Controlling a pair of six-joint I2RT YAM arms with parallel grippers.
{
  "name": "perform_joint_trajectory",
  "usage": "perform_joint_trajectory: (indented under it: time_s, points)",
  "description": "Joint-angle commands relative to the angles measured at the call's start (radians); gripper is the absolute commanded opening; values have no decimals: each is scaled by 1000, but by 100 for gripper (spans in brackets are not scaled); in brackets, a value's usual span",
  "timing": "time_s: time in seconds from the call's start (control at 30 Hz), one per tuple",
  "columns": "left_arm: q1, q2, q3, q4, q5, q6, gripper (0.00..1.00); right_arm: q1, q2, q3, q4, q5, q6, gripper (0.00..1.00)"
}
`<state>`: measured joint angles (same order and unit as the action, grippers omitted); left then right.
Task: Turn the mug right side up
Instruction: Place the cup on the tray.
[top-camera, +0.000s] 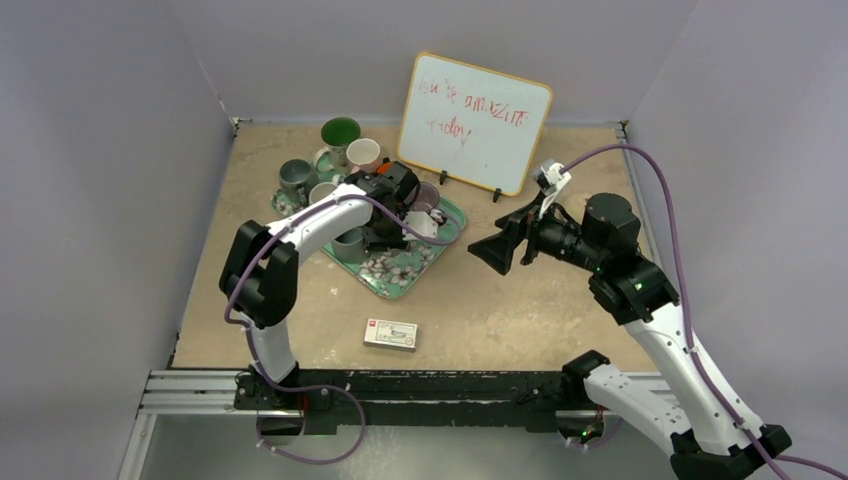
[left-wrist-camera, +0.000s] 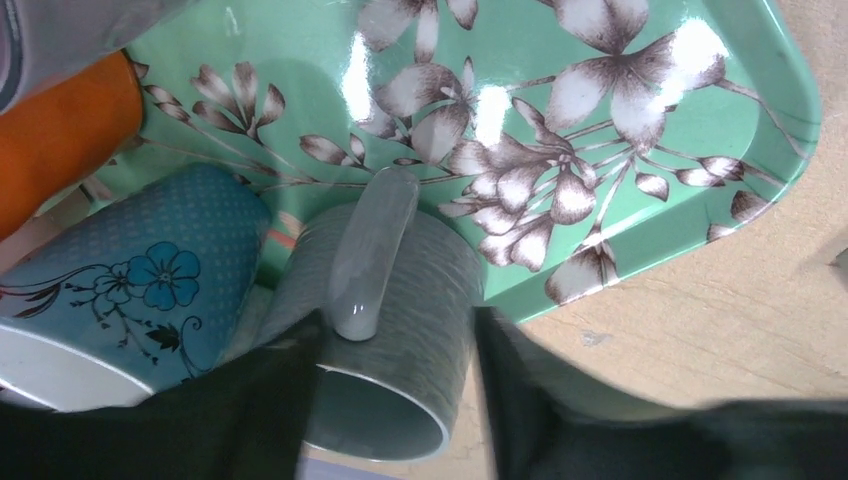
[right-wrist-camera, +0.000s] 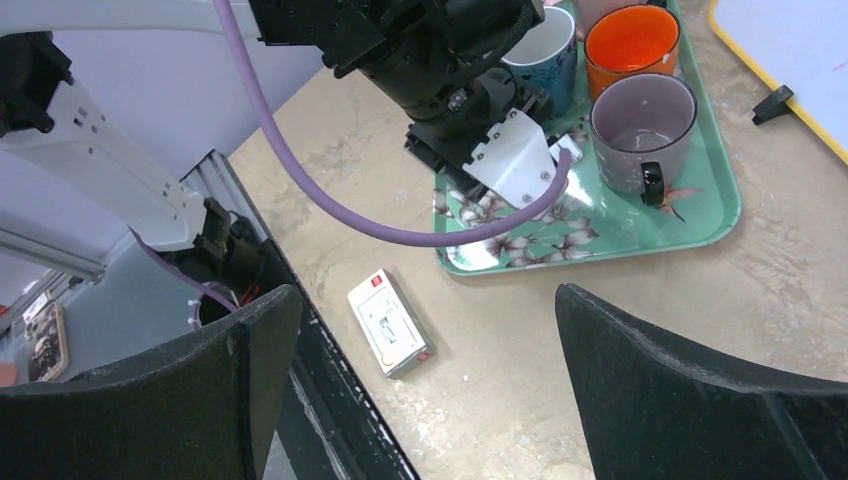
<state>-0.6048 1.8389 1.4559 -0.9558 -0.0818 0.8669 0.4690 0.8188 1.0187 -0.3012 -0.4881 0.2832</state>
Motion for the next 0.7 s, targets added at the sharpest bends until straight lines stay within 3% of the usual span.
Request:
perform_joint_trajectory:
  time_s: [0.0,0.03,0.07,0.13,0.37,0.67]
  points:
    - [-5,-93,66,-31,70,-63,65,-6,9,-10,41,0,14,99]
    - [-5,-114,76,-28,120,-80,80,-6,12,-13,43,-1,22,99]
    - [-4,-136,88,-16,159,-100,89,-5,17,-16,46,-3,29,99]
    - [-2,-195,89,35,223,-156,93,-5,24,-22,49,-9,42,99]
    - [21,-339,47,229,263,-474,98,-6,45,-52,64,27,89,99]
    - [54,-577,-93,381,219,-940,99,-6,184,-20,-89,314,192,99]
